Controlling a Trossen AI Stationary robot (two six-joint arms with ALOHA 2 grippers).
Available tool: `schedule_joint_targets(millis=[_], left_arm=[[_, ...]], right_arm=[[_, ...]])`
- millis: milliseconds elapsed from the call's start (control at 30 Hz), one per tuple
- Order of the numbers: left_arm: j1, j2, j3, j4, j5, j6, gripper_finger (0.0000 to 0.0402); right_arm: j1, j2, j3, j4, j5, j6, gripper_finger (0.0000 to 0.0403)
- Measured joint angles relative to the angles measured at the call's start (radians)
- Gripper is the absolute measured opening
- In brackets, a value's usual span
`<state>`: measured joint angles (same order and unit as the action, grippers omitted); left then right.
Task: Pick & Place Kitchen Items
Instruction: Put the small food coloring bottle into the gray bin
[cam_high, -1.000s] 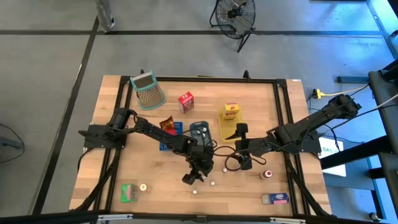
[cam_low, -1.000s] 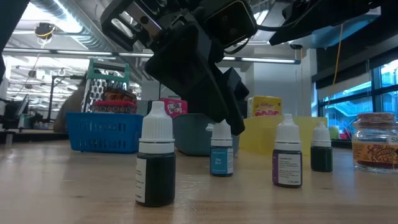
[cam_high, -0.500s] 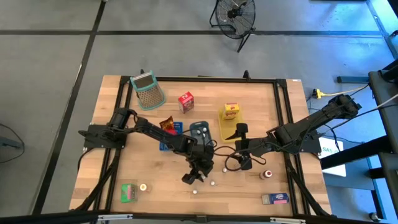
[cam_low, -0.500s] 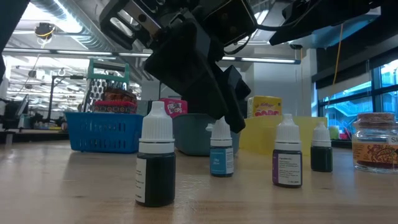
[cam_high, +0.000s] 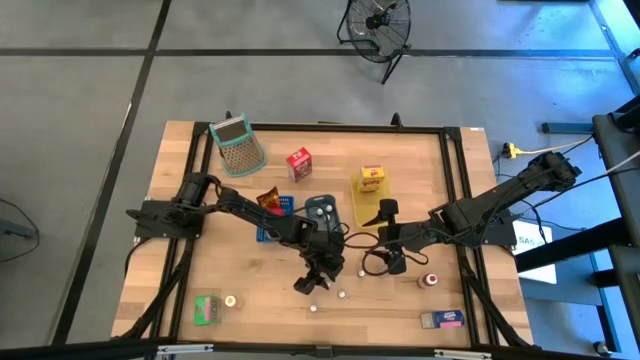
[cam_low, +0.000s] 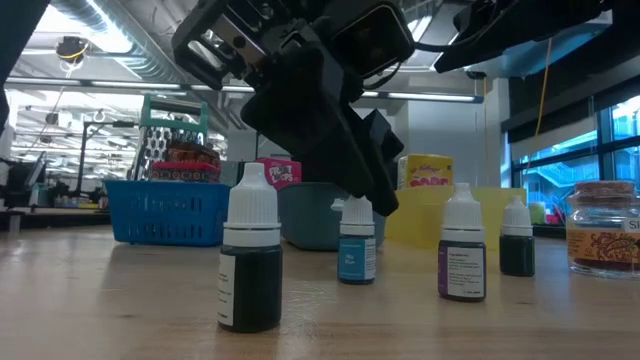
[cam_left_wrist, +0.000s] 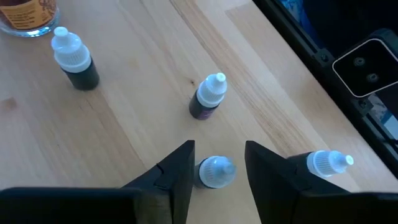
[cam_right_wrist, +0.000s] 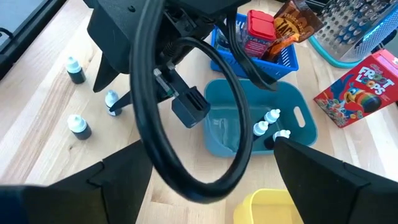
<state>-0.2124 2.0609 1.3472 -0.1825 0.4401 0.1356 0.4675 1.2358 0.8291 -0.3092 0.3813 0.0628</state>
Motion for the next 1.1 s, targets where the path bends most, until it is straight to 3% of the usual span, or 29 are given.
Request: schedule_joint_targets(millis=[267,533,1100], left_arm=[[-0.003,0.001,-0.002,0.004,-0.012,0.001,0.0136],[-0.002,0.002,-0.064,0.110,0.004,-0.001,0.0136],[-0.001,0.002,-0.067,0.112,0.009,0.007,0.0136]], right_arm=[[0.000,0.000,0.000,0.000,0.000,0.000,0.0332],[0.000,0.000,0.000,0.007,0.000,0.000,0.0332],[0.000,0.000,0.000,0.039,0.000,-0.026,0.0332]])
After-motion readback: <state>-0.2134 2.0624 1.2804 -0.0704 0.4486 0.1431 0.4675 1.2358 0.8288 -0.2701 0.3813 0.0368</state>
